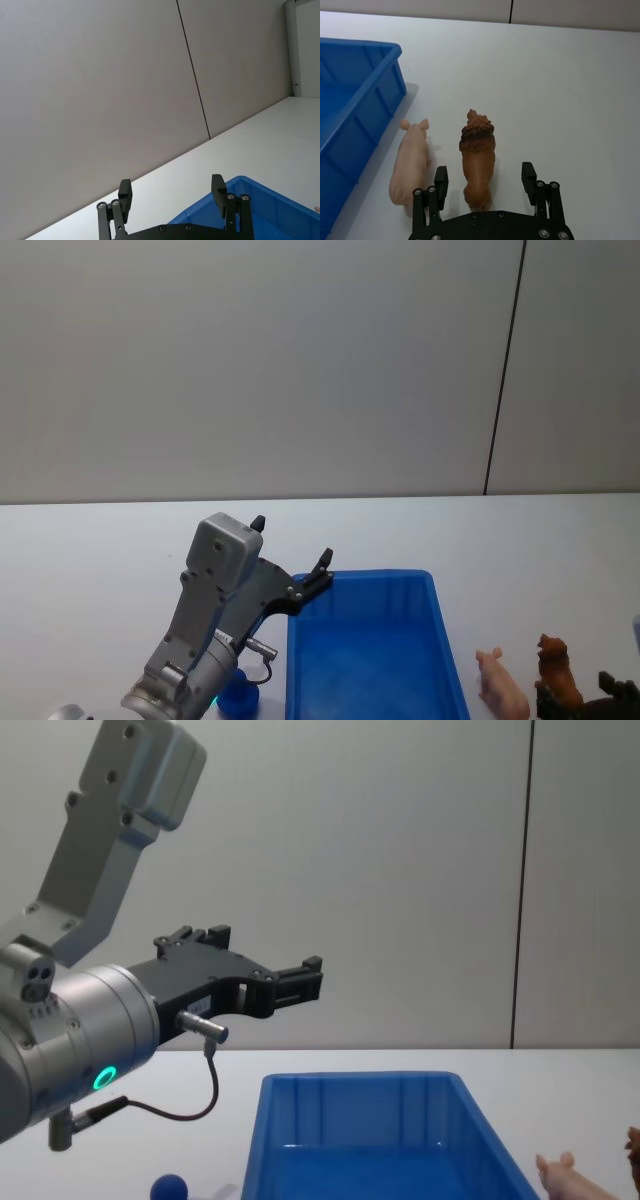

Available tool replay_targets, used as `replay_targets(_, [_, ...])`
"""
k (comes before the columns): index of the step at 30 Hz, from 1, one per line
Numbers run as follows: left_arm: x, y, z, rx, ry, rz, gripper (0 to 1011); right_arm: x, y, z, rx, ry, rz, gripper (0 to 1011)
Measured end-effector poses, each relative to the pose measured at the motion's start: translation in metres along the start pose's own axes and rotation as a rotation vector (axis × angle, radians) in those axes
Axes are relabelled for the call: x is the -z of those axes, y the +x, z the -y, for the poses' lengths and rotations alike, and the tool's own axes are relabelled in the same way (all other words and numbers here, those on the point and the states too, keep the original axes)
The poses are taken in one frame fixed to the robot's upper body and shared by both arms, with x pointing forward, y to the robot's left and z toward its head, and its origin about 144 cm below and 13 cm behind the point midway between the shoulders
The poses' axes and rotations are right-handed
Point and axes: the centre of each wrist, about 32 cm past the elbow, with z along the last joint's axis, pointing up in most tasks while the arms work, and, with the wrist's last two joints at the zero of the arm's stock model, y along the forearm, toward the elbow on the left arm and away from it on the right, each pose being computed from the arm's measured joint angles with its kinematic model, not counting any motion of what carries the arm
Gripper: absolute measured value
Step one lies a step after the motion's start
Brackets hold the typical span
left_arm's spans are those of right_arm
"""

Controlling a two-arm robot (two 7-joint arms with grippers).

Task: Pick up the two dolls from the table and place them into the box.

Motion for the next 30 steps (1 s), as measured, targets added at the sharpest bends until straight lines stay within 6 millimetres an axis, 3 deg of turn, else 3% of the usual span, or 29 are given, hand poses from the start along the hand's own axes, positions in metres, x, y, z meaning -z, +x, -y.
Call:
replay_targets(19, [0.0, 0.0, 0.0, 0.0, 0.0, 0.0, 1001, 0.009, 0.0, -0.006, -0.037, -0.017, -0.003, 389])
replay_targets(20, [0.0, 0.0, 0.0, 0.0, 0.0, 0.0, 1001, 0.008, -0.001, -0.006, -0.038, -0.013, -0.003, 321])
replay_targets(30, [0.0, 0.0, 0.0, 0.0, 0.0, 0.0, 1001, -0.005, -0.005, 0.002, -0.031, 0.046, 0.013, 301])
